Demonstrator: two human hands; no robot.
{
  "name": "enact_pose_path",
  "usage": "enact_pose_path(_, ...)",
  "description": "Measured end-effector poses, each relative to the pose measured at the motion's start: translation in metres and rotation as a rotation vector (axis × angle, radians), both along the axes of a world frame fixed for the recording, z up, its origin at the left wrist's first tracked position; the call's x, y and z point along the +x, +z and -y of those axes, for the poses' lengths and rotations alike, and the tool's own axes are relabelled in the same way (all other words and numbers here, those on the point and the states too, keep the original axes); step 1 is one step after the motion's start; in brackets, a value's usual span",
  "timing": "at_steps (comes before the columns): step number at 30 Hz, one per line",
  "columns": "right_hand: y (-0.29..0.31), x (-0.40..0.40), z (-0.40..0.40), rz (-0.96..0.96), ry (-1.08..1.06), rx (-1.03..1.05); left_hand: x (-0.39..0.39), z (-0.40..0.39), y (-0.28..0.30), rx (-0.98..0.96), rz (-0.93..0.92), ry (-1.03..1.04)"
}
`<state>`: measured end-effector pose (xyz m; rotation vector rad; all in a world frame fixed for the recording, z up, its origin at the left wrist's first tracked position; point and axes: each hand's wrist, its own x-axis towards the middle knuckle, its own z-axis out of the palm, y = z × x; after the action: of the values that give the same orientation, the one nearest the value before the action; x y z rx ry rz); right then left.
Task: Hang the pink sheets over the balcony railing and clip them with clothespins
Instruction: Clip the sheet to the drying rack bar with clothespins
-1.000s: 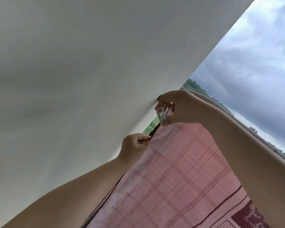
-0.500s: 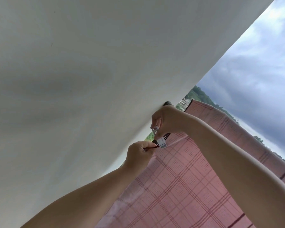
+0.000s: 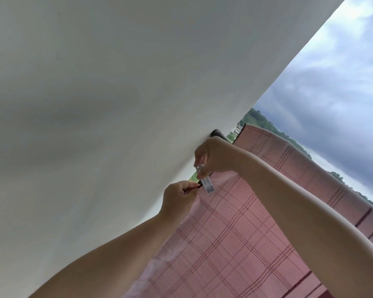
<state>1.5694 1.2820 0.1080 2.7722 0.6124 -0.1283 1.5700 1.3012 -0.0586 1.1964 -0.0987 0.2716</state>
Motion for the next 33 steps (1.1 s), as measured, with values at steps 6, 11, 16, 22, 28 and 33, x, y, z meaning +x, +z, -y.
enact_pose_path(6,-0.002,0.004,0.004,-0.039,0.035,-0.197,-0.002,-0.011,-0.003,0.064,0.020,-0.021)
enact_pose_path(11,-0.038,-0.007,0.007,0.288,0.321,-0.580,-0.004,-0.051,-0.040,-0.419,-0.313,-0.129)
enact_pose_path(16,-0.143,-0.019,0.010,-0.050,0.421,-0.694,-0.018,-0.076,-0.095,-0.511,-0.491,-0.133)
enact_pose_path(22,-0.226,0.001,0.020,-0.259,0.185,-0.821,-0.040,-0.084,-0.160,-0.291,-0.553,-0.254)
enact_pose_path(28,-0.249,0.024,0.025,-0.350,-0.083,-0.779,-0.054,-0.077,-0.196,-0.353,-0.636,-0.265)
enact_pose_path(33,-0.254,0.031,0.026,-0.362,-0.186,-0.706,-0.057,-0.071,-0.199,-0.327,-0.661,-0.273)
